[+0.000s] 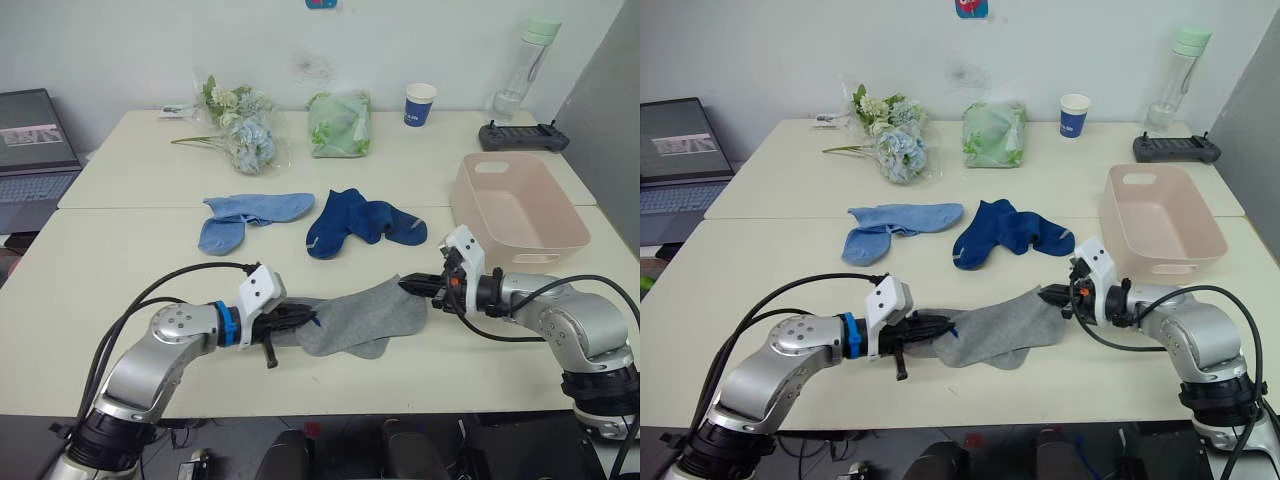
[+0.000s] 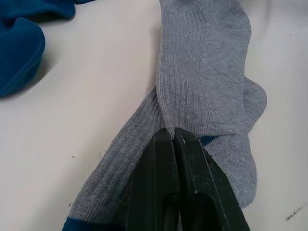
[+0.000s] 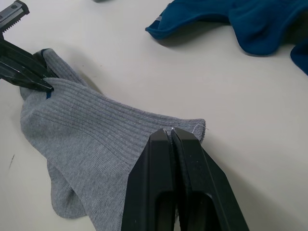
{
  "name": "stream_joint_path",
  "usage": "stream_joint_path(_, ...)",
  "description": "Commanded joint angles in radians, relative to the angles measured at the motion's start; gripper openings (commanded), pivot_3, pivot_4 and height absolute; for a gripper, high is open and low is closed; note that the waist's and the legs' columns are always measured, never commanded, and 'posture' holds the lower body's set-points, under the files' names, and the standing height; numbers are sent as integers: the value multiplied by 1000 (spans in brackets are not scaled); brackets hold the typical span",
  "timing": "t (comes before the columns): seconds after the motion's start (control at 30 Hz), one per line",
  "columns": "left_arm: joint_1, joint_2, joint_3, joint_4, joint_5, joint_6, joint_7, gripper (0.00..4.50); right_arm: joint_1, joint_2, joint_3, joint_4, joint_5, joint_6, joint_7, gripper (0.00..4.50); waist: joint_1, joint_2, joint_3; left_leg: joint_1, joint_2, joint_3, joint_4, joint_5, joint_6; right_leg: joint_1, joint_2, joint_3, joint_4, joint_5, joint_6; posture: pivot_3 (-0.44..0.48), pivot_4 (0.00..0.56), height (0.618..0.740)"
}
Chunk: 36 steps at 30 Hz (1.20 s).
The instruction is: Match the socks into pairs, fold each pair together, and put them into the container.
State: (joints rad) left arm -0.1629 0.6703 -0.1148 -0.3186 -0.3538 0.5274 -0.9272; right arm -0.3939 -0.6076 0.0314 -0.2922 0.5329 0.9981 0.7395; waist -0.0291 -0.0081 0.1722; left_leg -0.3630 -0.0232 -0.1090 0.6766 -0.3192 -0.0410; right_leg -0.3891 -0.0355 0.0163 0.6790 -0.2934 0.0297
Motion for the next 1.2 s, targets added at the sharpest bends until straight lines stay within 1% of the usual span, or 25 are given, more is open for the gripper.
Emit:
stream_joint_path(0.03, 1, -8, 4, -11, -3, -14, 6, 222, -20, 4, -14, -37, 24, 0, -5, 0, 0, 0, 0, 0, 0, 0, 0, 0, 0, 0, 0, 0, 0, 0, 0, 0, 150, 740)
stream_joint_path(0.1, 4, -10, -4, -7, 12, -33, 9, 639, -21, 5, -14, -35, 24, 0, -5, 0, 0, 0, 0, 0, 0, 0, 0, 0, 0, 0, 0, 0, 0, 0, 0, 0, 150, 740)
stream_joint_path(0.17, 6, -12, -5, -1, 19, -41, 13, 1276, -21, 5, -12, -33, 23, -2, -5, 0, 0, 0, 0, 0, 0, 0, 0, 0, 0, 0, 0, 0, 0, 0, 0, 0, 150, 740)
stream_joint_path(0.43, 15, -17, -17, 11, 24, -46, 3, 1276, -17, 4, -19, -47, 42, 3, 7, 0, 0, 0, 0, 0, 0, 0, 0, 0, 0, 0, 0, 0, 0, 0, 0, 0, 150, 740)
stream_joint_path(0.63, -13, -29, -42, 35, 37, -57, -1, 1276, 2, -21, -79, -84, 133, 51, 31, 0, 0, 0, 0, 0, 0, 0, 0, 0, 0, 0, 0, 0, 0, 0, 0, 0, 150, 740)
stream_joint_path(0.9, -61, -49, -79, 102, 79, -89, -7, 1276, 33, -60, -107, -105, 179, 68, 27, 0, 0, 0, 0, 0, 0, 0, 0, 0, 0, 0, 0, 0, 0, 0, 0, 0, 150, 740)
stream_joint_path(1.2, -68, -53, -89, 113, 85, -84, -26, 1276, 42, -53, -140, -133, 257, 78, 28, 0, 0, 0, 0, 0, 0, 0, 0, 0, 0, 0, 0, 0, 0, 0, 0, 0, 150, 740)
